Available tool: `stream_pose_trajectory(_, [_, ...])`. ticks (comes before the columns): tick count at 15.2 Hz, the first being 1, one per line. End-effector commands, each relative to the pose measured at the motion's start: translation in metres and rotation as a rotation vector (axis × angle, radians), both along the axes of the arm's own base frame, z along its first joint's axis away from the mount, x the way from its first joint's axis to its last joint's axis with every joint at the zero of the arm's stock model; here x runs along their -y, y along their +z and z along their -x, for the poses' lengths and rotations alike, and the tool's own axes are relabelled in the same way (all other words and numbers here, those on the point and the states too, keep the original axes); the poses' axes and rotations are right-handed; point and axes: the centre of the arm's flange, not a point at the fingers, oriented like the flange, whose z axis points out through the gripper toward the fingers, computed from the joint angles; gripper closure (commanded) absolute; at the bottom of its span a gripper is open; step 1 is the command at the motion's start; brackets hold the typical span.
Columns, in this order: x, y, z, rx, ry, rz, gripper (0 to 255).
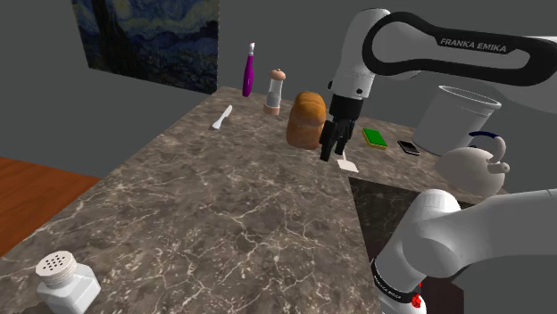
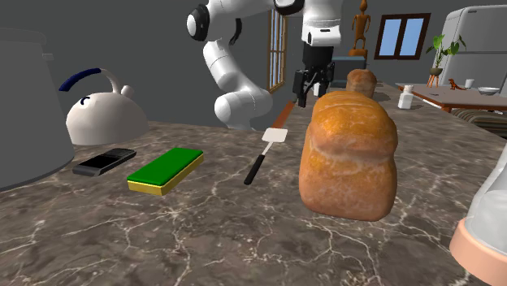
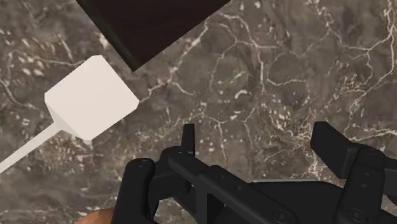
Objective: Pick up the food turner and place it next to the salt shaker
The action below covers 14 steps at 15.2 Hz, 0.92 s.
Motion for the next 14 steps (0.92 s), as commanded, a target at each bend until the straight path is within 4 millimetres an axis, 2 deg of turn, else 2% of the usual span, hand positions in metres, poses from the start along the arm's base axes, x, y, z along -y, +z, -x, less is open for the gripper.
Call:
stream_pose_trajectory(1, [0.0, 0.0, 0.0, 0.0, 0.0, 0.0, 0])
stream_pose_trajectory(8, [0.071, -0.015, -0.026, 0.036, -0.387, 0.097, 0])
stream_pose_trajectory(14, [0.137, -0.022, -0.025, 0.067, -0.719, 0.181, 0])
